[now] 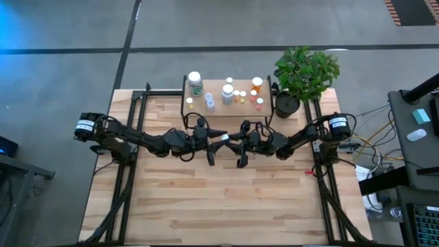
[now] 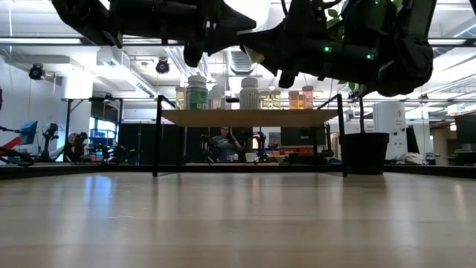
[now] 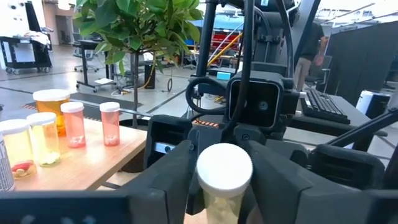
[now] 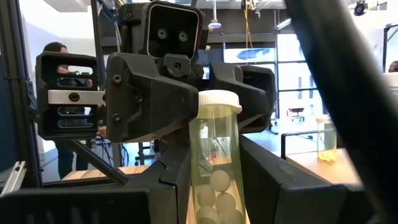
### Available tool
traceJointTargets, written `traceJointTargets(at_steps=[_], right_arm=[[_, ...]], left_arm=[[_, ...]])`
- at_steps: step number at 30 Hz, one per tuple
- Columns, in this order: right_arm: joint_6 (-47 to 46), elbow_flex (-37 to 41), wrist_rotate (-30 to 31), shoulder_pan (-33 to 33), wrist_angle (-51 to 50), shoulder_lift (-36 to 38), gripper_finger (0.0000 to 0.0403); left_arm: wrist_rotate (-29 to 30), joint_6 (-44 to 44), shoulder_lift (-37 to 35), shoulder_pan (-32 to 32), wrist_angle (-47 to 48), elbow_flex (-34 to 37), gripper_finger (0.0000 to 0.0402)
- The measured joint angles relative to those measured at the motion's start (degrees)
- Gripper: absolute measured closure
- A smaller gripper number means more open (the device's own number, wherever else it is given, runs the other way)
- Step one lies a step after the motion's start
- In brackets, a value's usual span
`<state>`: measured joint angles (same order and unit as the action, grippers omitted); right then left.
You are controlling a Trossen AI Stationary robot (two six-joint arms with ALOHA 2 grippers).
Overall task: Pick and place medicine bottles onto shelf by color
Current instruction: Put the yellow pill bottle on the shelf
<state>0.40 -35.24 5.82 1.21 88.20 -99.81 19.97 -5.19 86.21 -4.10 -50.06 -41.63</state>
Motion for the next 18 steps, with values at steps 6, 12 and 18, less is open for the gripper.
traceJointTargets(at_steps=[6,12,18], right_arm=[[-0.8,0.0,0.1,0.0,-0.4,0.0,0.0302],[-0.8,0.0,0.3,0.0,-0.9,0.0,0.0284],[-1.4,0.0,1.6,-0.1,-7.3,1.4,0.0234]], left_arm=[[0.0,0.0,0.0,0.0,0.1,0.0,0.0288],[0.1,0.1,0.1,0.0,0.1,0.1,0.0289],[0.5,0.1,-0.1,0.3,0.1,0.1,0.029]])
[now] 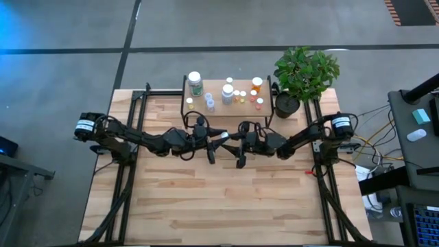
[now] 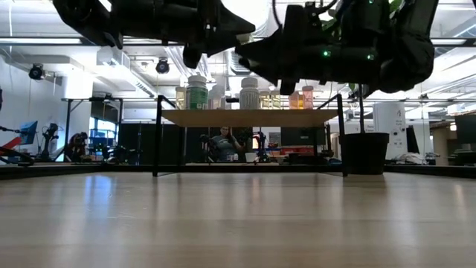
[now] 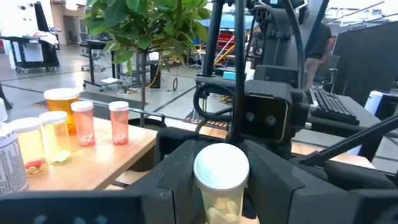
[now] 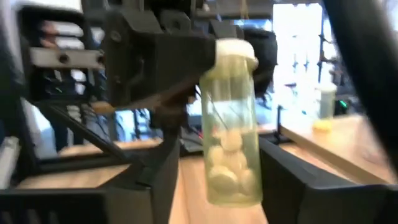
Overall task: Pick and place medicine bottles onto shelf by color
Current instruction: Put the yellow pill bottle on the shelf
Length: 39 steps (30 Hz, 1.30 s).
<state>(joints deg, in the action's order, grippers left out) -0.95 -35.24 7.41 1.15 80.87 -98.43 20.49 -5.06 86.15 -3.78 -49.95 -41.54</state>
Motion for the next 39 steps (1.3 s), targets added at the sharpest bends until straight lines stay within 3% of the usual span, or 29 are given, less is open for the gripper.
traceJointTargets(at_steps=[10,14,19,28,39], right_arm=[[0.4,0.0,7.2,0.2,-29.1,14.1,0.0123],[-1.3,0.0,9.5,0.5,-44.7,21.8,0.0111],[-2.1,0.0,14.2,3.2,-56.8,29.4,0.0117],[-2.1,1.6,22.5,8.7,-60.9,35.1,0.0124],[-2.9,2.4,22.8,9.4,-60.8,34.7,0.0124]], left_arm=[[-0.1,0.0,-0.1,2.1,0.4,0.0,0.029],[-0.4,0.0,-0.2,3.6,6.3,-2.3,0.029],[-0.6,1.2,-0.2,5.9,15.0,-6.7,0.029],[-0.7,2.8,0.1,11.3,21.4,-10.2,0.029],[-2.7,2.7,0.1,15.5,24.3,-12.0,0.029]])
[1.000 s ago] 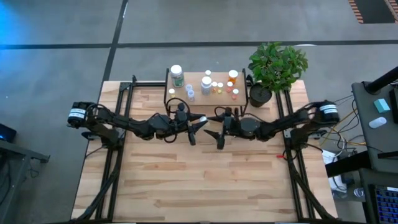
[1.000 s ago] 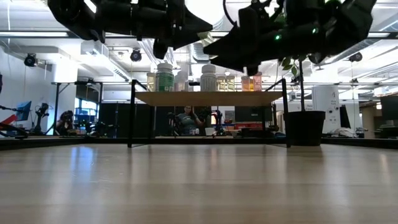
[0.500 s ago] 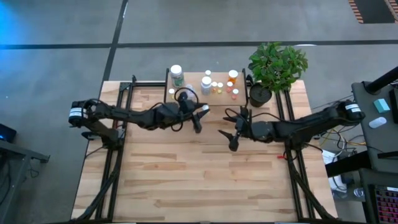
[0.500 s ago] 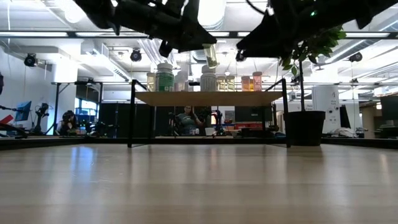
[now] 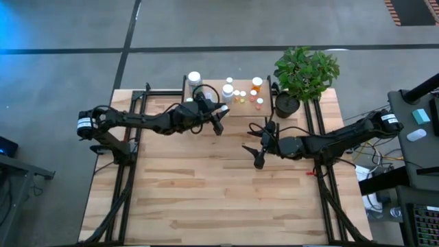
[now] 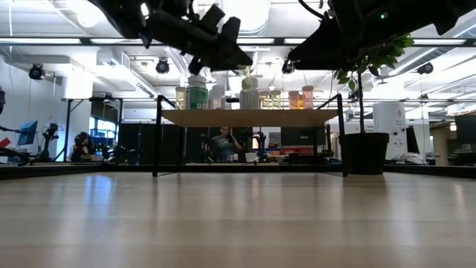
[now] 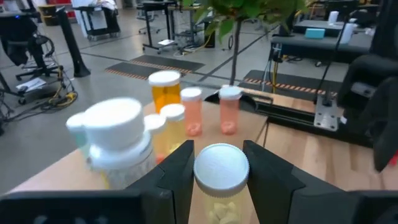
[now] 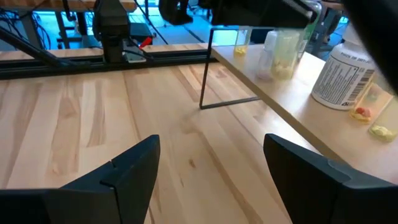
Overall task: Pick and place medicine bottles onto shelf by color
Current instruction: Put the yellow pill bottle on the shelf
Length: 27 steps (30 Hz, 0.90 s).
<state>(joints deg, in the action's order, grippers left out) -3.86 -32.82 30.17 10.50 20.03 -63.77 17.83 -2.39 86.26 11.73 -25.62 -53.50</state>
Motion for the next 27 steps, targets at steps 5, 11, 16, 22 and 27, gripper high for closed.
traceJointTargets(at_steps=[5,11,16,22,27], right_arm=[[0.0,0.0,0.0,0.0,0.4,0.0,0.0127],[0.0,0.0,0.0,0.0,0.9,0.0,0.0125],[-0.1,0.0,0.0,0.0,1.4,0.0,0.0124],[-0.2,0.0,0.0,0.9,1.3,0.0,0.0125],[-0.1,0.0,0.0,0.9,1.2,0.0,0.0126]], left_arm=[[-0.2,1.4,0.0,-0.1,4.0,-3.4,0.029],[1.6,1.8,1.7,-0.1,4.2,-4.7,0.029],[1.7,2.7,6.5,-0.1,4.5,-8.1,0.029],[1.7,3.2,9.4,-0.1,5.7,-11.5,0.029],[2.2,3.6,10.9,0.5,5.7,-12.3,0.029]])
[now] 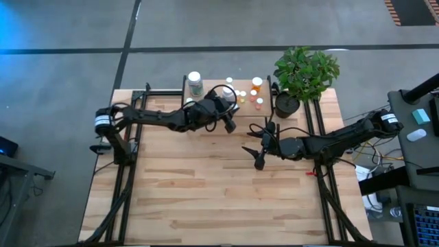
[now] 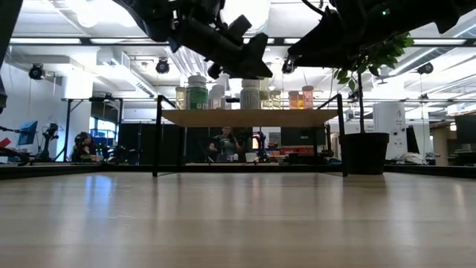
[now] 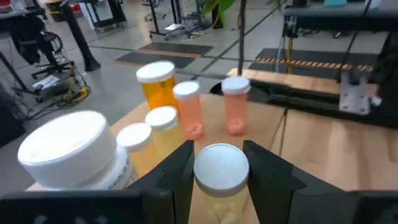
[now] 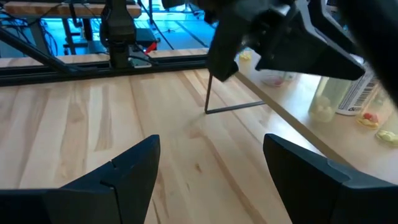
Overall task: Pick and place medicine bottles onto shelf by color
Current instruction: Put the yellow pill bottle on the shelf, then return to Home Position
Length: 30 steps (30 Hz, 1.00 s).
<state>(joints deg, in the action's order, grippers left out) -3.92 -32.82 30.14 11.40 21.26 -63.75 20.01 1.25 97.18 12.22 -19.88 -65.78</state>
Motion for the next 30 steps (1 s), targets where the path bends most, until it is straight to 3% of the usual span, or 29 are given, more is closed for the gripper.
traceJointTargets(at_steps=[19,30], right_arm=[[0.0,0.0,0.0,0.0,0.0,0.0,0.0126],[-0.1,0.0,0.0,0.0,0.0,0.0,0.0129]], left_arm=[[1.8,0.7,2.1,1.8,-0.1,0.0,0.0289],[3.0,0.6,2.1,2.1,0.0,0.0,0.0234]])
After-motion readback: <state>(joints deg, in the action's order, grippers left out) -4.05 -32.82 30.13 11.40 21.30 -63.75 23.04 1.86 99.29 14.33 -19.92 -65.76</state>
